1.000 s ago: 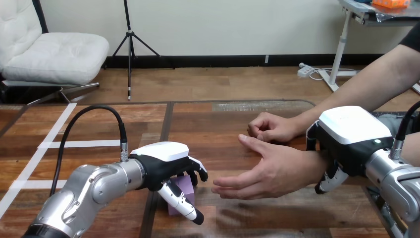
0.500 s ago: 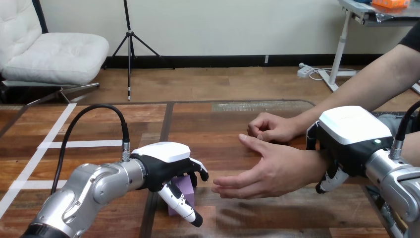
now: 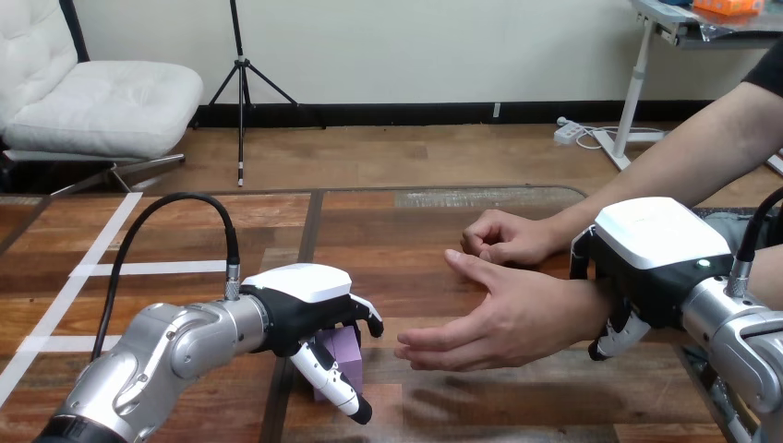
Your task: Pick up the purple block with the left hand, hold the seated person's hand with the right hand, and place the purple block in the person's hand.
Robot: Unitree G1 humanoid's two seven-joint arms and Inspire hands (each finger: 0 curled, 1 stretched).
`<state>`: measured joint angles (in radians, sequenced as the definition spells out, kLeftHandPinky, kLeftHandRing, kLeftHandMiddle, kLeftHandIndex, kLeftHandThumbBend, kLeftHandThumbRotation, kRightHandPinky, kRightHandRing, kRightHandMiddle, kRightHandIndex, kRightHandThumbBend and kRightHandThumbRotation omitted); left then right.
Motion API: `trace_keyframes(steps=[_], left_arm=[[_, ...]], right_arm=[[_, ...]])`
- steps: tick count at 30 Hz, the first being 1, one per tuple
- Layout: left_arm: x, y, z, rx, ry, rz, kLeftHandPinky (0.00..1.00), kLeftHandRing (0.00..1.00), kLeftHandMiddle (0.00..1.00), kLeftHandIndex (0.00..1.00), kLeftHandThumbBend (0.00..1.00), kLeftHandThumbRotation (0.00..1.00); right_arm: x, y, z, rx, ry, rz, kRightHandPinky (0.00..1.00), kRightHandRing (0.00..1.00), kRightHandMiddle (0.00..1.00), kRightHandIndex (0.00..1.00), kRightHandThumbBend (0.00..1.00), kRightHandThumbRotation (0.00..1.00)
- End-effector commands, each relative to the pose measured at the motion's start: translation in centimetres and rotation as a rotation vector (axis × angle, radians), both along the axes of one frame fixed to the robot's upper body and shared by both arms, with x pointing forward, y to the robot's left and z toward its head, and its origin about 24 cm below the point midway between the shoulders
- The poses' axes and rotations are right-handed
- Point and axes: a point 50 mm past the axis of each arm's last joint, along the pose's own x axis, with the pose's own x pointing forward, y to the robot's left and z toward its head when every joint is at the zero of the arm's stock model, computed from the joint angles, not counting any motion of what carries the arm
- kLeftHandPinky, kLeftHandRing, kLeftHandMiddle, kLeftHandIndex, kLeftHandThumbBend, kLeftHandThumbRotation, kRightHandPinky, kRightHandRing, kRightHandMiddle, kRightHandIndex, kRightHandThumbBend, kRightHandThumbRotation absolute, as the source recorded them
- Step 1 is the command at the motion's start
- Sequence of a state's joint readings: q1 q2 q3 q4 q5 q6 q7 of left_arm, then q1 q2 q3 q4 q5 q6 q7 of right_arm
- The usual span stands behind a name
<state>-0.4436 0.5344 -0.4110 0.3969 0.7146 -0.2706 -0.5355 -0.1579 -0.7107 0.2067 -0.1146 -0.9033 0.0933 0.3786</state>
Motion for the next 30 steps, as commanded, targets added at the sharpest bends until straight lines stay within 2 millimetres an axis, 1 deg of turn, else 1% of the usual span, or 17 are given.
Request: trace_keyframes(steps=[1, 3, 6, 7, 12, 16, 21, 30], left_arm=[[0.14, 1.37, -0.25, 0.006, -0.015, 0.071, 0.34, 0.49, 0.59, 0.66, 0.88, 0.45], [0.13, 1.4, -0.36, -0.021, -0.037, 0.096, 0.3, 0.43, 0.52, 0.61, 0.83, 0.42], [0.08, 1.4, -0.47, -0.048, -0.08, 0.115, 0.26, 0.36, 0.44, 0.52, 0.71, 0.38], [0.06, 1.4, -0.5, -0.057, -0.096, 0.116, 0.24, 0.34, 0.41, 0.48, 0.63, 0.36], [0.01, 1.43, -0.68, -0.083, -0.154, 0.127, 0.24, 0.32, 0.37, 0.41, 0.51, 0.33], [-0.01, 1.46, -0.72, -0.088, -0.177, 0.122, 0.25, 0.33, 0.37, 0.39, 0.44, 0.31], [-0.02, 1.5, -0.71, -0.095, -0.198, 0.108, 0.26, 0.34, 0.38, 0.38, 0.42, 0.31], [-0.01, 1.55, -0.75, -0.101, -0.211, 0.096, 0.26, 0.33, 0.38, 0.39, 0.43, 0.33]], right_arm=[[0.8, 0.04, 2.07, -0.01, -0.08, 0.003, 0.33, 0.42, 0.49, 0.55, 0.85, 0.0], [0.79, 0.04, 2.07, -0.008, -0.08, 0.003, 0.33, 0.42, 0.5, 0.56, 0.85, 0.0], [0.79, 0.04, 2.08, -0.004, -0.079, 0.003, 0.33, 0.42, 0.49, 0.55, 0.85, 0.0], [0.79, 0.04, 2.08, -0.005, -0.078, 0.003, 0.33, 0.42, 0.5, 0.55, 0.84, 0.0], [0.78, 0.02, 2.09, -0.016, -0.077, 0.003, 0.33, 0.42, 0.49, 0.55, 0.84, 0.0], [0.77, 0.0, 2.11, -0.01, -0.071, -0.002, 0.32, 0.41, 0.48, 0.53, 0.84, 0.0], [0.74, -0.03, 2.14, -0.004, -0.072, -0.001, 0.32, 0.41, 0.48, 0.53, 0.84, 0.0], [0.7, -0.03, 2.2, -0.001, -0.072, -0.002, 0.31, 0.4, 0.47, 0.52, 0.83, 0.0]])
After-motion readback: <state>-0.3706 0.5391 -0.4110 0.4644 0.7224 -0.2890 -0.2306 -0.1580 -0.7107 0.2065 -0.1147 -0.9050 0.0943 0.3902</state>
